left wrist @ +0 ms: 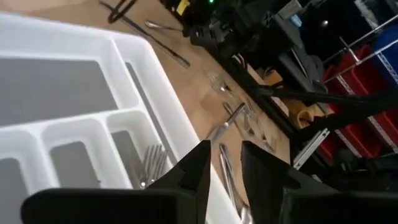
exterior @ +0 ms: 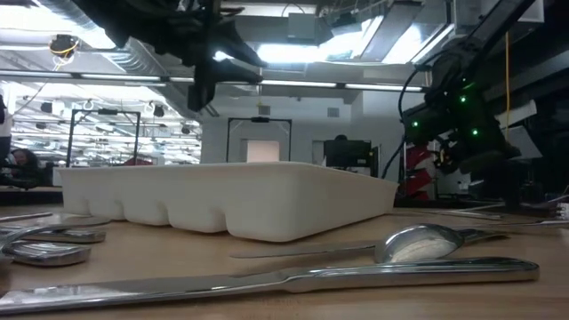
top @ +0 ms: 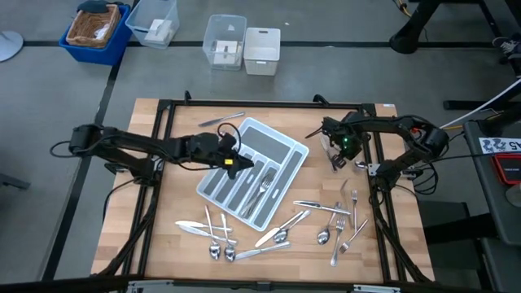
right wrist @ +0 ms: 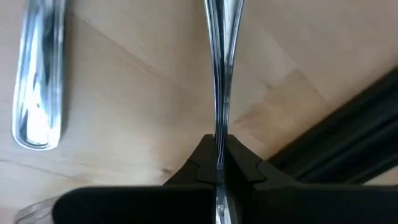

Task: Sort silverware
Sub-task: Put the silver spoon into the white cutlery tray

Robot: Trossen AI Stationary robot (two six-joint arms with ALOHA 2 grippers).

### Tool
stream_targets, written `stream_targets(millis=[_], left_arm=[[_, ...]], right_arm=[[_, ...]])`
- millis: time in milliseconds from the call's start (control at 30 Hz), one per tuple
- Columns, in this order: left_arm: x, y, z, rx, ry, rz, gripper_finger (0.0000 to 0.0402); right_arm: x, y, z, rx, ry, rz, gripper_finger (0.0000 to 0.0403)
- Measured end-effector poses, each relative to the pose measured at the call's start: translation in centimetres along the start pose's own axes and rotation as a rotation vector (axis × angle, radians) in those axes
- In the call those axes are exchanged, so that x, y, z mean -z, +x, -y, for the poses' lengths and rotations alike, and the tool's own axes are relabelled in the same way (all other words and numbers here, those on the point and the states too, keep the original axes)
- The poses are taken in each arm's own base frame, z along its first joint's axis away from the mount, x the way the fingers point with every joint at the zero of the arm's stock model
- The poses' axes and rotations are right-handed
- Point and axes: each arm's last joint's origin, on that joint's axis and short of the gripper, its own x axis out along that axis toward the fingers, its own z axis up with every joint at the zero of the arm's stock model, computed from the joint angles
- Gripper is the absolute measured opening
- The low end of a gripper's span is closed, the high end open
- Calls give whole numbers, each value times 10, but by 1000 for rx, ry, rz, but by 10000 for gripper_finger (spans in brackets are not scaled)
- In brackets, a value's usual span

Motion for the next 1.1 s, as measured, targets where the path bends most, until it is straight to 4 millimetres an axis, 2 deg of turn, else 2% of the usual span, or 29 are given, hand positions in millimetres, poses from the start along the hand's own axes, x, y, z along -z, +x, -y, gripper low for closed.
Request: stream_targets(millis=[300,467,600,767,933,1100], left_arm=[[-7,-23,-4,-61,15,-17,76],[-10,-28,-7,-81,11,-14,76],[-13,-28,-10,-91,27,-5,76],[-17,-31,-13,-103,14,15,76],[-24,-44,-12,-93,18,56,76],[-26,-68,-8,-93,13,64,76]], right_arm=[[17,-24,5,-38,7,130,12],[29,-49,8,-98,-1,255,13],[33,-75,8,-200,-79,422,14],[29,-113,-5,-256,-276,693,14],[24,-146,-35,-230,-572,994,14],[20,-165,-70,-96,-951,1284,14]])
